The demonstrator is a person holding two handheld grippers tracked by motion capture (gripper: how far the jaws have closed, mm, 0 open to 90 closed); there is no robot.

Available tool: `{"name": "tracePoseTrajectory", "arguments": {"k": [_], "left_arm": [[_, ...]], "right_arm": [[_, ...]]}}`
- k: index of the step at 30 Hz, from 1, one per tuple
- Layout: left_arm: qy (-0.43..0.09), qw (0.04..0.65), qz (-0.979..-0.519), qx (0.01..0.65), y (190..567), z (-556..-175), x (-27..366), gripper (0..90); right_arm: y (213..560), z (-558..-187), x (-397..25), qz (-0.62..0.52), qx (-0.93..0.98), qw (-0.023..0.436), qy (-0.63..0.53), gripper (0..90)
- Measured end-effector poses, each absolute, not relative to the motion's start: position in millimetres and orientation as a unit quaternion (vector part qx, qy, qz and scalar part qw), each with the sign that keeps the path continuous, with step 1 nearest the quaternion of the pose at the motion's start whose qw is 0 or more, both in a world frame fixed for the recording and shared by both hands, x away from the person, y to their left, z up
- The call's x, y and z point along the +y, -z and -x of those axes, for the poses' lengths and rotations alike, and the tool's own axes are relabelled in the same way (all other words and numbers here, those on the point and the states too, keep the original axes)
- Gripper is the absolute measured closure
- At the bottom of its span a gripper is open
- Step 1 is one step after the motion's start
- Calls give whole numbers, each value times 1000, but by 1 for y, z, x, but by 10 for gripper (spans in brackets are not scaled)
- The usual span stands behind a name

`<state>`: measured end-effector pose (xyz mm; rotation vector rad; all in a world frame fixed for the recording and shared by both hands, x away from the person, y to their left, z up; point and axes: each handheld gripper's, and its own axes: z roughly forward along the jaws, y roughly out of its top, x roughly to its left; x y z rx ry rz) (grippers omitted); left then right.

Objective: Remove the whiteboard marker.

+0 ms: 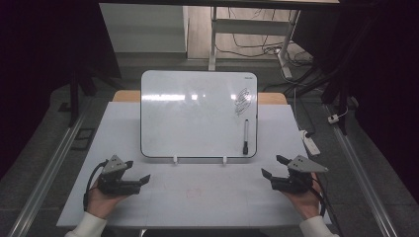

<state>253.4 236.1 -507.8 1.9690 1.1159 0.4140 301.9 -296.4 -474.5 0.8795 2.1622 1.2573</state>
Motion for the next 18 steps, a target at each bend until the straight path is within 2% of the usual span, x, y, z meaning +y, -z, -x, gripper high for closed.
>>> {"name": "tracePoseTrajectory", "arguments": {"k": [13, 18], "left_arm": [[-166, 405, -786, 436, 506, -259, 231, 167], [-165, 404, -789, 433, 506, -260, 229, 169]], "right_arm": [[456, -314, -278, -352, 780, 242, -458, 288], [445, -329, -259, -358, 782, 241, -451, 301]]}}
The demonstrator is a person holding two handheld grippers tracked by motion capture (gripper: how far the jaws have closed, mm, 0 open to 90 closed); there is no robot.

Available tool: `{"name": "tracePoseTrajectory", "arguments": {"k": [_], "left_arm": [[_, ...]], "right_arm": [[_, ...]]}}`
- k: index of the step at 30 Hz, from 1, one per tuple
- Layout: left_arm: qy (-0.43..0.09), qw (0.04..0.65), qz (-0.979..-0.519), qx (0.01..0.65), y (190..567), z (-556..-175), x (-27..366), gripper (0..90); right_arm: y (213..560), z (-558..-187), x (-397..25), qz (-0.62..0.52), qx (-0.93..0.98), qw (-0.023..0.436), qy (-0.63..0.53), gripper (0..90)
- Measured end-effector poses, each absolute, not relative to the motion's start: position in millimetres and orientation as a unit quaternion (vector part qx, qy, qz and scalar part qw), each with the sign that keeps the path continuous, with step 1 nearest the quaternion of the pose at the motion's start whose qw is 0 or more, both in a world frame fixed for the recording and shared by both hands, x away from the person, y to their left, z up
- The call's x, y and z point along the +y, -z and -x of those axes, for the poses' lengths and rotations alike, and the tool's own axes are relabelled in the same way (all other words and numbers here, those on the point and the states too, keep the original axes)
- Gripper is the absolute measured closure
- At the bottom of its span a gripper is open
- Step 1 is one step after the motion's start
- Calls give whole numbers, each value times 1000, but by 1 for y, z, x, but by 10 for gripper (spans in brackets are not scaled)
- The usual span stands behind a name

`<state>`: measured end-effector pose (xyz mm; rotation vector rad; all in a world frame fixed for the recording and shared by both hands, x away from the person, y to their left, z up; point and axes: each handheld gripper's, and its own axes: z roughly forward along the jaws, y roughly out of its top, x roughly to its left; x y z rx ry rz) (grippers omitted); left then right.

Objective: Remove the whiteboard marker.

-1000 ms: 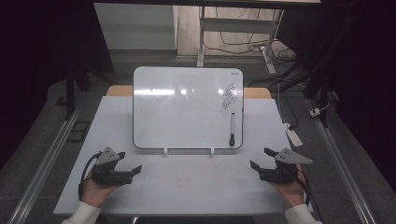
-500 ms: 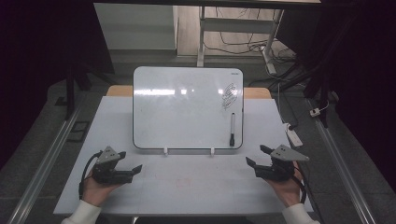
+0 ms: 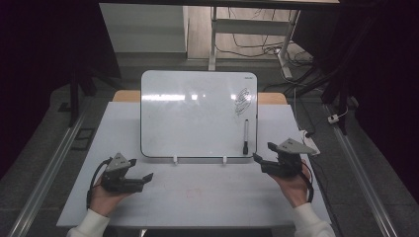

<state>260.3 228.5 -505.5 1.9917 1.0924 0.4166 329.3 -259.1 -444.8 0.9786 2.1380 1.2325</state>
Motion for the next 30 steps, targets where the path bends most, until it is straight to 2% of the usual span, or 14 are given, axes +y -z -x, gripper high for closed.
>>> {"name": "tracePoseTrajectory", "arguments": {"k": [11, 16, 30], "left_arm": [[-165, 405, -792, 427, 505, -259, 226, 175], [-166, 399, -795, 425, 507, -260, 224, 179], [-178, 397, -795, 422, 506, -256, 224, 188]], "right_arm": [[434, -373, -221, -398, 779, 253, -414, 359], [433, -394, -205, -414, 775, 265, -397, 419], [444, -414, -187, -431, 774, 316, -341, 514]]}}
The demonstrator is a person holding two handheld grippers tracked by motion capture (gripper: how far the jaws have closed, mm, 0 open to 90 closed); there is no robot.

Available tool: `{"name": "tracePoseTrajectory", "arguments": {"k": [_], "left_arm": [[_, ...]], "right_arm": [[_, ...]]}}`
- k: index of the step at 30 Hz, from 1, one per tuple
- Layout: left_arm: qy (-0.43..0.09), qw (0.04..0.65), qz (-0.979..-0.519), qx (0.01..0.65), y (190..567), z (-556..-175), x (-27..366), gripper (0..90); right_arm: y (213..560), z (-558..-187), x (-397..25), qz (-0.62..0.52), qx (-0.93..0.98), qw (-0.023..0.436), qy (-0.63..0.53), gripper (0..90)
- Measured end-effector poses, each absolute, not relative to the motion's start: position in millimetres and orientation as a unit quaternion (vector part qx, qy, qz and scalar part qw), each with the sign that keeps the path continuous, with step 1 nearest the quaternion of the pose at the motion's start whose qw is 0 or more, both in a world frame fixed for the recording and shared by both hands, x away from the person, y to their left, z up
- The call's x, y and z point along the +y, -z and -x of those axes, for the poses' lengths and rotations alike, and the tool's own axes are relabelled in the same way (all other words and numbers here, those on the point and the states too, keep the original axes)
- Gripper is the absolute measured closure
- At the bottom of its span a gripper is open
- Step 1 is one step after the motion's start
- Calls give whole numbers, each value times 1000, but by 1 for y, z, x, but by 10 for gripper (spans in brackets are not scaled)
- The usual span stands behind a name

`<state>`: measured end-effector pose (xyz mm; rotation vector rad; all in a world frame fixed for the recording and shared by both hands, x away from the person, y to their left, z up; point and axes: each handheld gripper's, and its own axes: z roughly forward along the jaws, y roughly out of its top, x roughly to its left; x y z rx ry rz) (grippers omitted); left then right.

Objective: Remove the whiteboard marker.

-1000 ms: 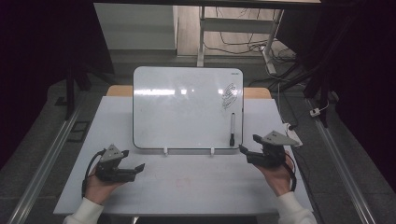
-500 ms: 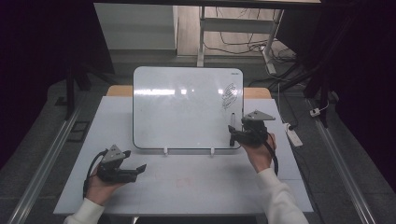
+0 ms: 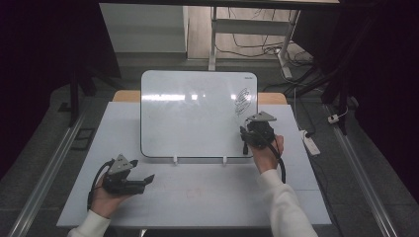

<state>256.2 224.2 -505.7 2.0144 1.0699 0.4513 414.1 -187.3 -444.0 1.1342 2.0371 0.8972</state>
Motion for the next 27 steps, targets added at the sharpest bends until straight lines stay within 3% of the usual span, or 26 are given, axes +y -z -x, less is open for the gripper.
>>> {"name": "tracePoseTrajectory", "arguments": {"k": [27], "left_arm": [[-180, 398, -795, 420, 504, -253, 221, 197]], "right_arm": [[446, -416, -168, -439, 764, 339, -329, 746]]}}
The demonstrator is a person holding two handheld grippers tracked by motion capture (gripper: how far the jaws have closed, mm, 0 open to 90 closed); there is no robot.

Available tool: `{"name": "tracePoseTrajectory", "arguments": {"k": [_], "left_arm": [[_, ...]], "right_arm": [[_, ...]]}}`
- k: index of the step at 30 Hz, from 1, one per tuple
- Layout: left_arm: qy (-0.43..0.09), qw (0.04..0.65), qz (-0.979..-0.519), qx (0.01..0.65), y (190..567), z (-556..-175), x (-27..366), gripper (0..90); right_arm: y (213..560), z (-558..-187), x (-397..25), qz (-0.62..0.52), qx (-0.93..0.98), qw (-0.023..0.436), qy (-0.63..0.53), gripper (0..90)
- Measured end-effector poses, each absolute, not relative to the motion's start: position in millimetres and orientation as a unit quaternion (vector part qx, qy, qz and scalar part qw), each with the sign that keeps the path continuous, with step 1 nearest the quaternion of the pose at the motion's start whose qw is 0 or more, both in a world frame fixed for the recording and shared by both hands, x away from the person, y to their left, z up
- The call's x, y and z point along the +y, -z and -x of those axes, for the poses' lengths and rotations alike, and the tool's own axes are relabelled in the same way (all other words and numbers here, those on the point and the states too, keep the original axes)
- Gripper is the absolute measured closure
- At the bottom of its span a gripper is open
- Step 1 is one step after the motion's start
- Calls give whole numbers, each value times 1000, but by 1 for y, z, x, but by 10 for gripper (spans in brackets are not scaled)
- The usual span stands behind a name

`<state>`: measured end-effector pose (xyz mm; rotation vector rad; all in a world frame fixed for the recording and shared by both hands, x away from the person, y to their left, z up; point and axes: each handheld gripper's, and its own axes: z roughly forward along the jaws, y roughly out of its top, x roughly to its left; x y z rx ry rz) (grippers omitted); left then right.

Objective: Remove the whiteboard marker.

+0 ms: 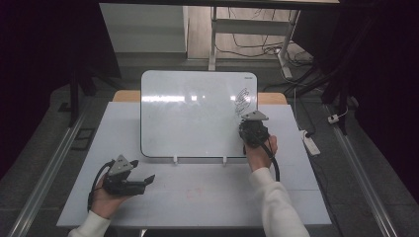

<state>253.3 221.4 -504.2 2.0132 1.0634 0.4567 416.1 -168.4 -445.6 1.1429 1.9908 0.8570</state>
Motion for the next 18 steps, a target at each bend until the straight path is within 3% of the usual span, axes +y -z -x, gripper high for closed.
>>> {"name": "tracePoseTrajectory", "arguments": {"k": [8, 18], "left_arm": [[-181, 401, -794, 420, 504, -252, 222, 199], [-183, 402, -792, 422, 503, -251, 224, 202]], "right_arm": [[445, -417, -159, -445, 764, 322, -337, 801], [445, -414, -164, -448, 756, 317, -356, 806]]}}
